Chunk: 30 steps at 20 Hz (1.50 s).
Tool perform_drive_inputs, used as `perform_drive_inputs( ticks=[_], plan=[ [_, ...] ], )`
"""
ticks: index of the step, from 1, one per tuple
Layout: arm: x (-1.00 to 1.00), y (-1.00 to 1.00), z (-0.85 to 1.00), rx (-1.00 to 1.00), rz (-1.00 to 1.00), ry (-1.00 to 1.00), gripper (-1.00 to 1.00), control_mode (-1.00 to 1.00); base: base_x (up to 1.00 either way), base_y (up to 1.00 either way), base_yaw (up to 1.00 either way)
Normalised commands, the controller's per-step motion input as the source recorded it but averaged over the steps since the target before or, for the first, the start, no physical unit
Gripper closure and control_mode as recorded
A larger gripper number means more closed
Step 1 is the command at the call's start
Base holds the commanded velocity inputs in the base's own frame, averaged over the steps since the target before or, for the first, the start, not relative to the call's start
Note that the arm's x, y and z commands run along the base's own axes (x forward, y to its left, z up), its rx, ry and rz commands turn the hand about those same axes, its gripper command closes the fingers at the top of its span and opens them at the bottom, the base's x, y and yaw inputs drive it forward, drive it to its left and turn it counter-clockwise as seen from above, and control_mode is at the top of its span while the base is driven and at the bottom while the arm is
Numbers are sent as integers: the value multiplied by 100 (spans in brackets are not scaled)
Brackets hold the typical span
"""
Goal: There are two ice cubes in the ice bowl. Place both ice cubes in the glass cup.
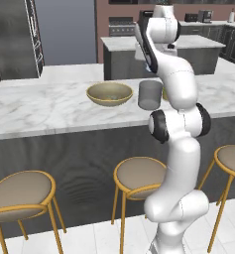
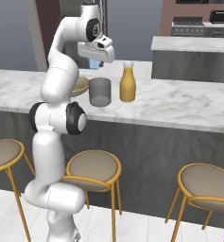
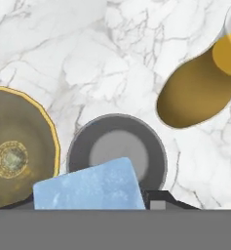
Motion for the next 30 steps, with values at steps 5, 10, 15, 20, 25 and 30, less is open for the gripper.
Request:
perform_drive_inputs(
  ticks=[5,10,15,20,25,30],
  plan=[
    [-46,-18,-53,0,0,0,100,-100,0,0,0],
    [-8,1,-41,0,0,0,100,-100,0,0,0],
    [-1,6,-46,0,0,0,100,-100,0,0,0],
    [8,3,-19,0,0,0,100,-100,0,0,0],
    [27,0,1,0,0,0,100,-100,0,0,0],
    [22,0,24,1,0,1,100,-100,0,0,0]
  ],
)
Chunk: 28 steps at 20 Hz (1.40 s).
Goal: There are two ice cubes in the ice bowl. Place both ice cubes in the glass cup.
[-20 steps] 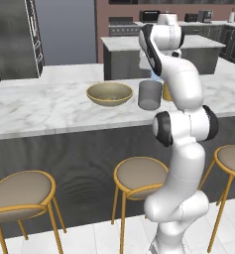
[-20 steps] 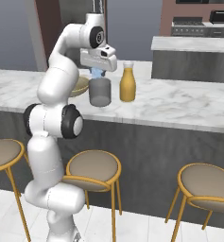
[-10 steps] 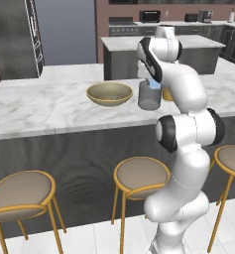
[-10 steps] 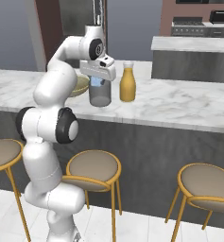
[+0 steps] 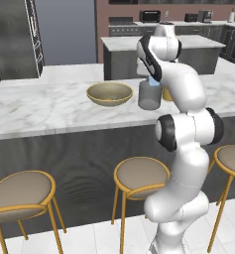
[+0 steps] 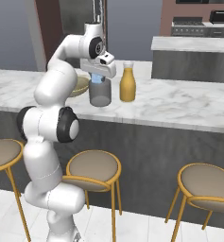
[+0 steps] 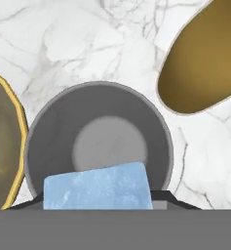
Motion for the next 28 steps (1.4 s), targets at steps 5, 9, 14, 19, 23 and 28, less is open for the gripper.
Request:
perform_drive_inputs(
  ticks=[5,9,14,19,23,28],
  plan=[
    [0,0,6,0,0,11,100,-100,0,0,0],
    [14,0,-9,0,0,4,100,-100,0,0,0],
    [33,0,-6,0,0,0,100,-100,0,0,0],
    [6,0,-28,0,0,0,100,-100,0,0,0],
    [1,0,-24,0,0,0,100,-100,0,0,0],
    [8,0,-3,0,0,0,-100,-100,0,0,0]
  ],
)
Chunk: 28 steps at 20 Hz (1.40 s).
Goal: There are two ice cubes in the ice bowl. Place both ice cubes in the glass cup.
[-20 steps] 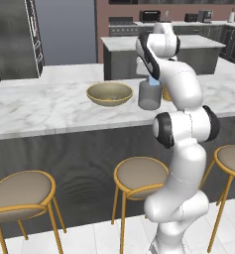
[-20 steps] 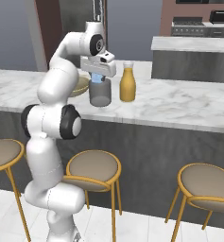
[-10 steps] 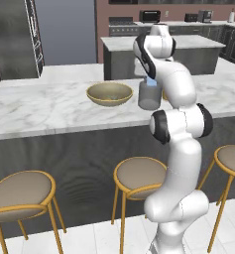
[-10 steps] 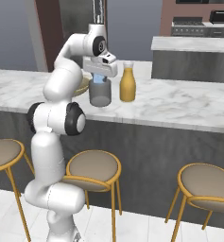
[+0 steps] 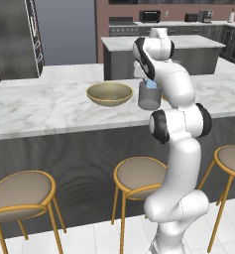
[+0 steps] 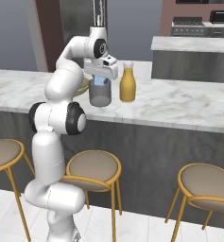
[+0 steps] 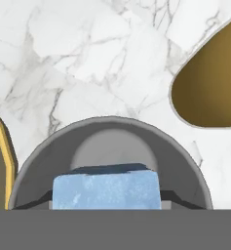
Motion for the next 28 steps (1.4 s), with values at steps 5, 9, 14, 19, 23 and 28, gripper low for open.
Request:
perform_drive_inputs(
  ticks=[5,9,14,19,23,28],
  plan=[
    [12,0,18,0,0,0,-100,-100,0,0,0],
    [0,0,48,0,0,0,-100,-100,0,0,0],
    [-31,33,41,0,0,-2,-100,-100,0,0,0],
    [-36,81,0,5,0,0,-100,-100,0,0,0],
    [-3,94,0,7,0,0,-100,-100,0,0,0],
    [0,85,-6,4,0,1,-100,-100,0,0,0]
  ],
)
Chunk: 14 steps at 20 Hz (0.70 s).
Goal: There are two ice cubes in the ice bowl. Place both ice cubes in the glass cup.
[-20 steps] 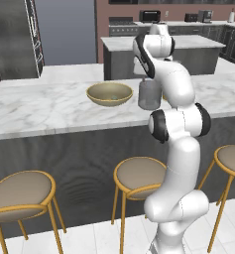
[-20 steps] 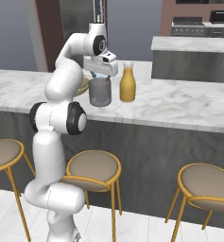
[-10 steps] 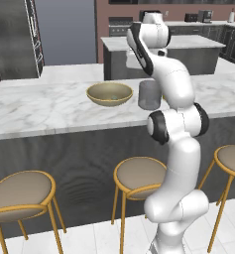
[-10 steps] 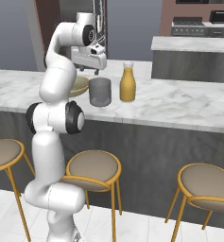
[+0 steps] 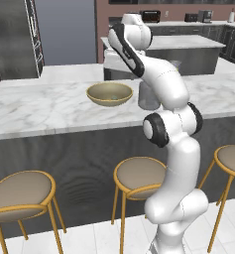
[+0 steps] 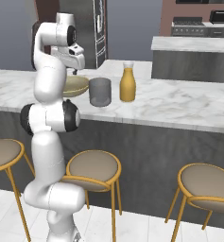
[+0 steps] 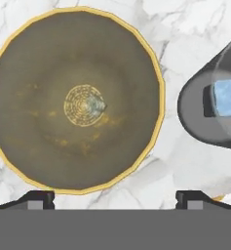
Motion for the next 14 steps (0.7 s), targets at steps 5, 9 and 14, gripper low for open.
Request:
perform_drive_inputs(
  ticks=[5,9,14],
  plan=[
    [8,52,-26,0,5,0,-100,-100,0,0,0],
    [41,2,-28,-6,2,-2,-100,-100,0,0,0],
    [50,0,-35,-3,0,1,-100,-100,0,0,0]
  ],
)
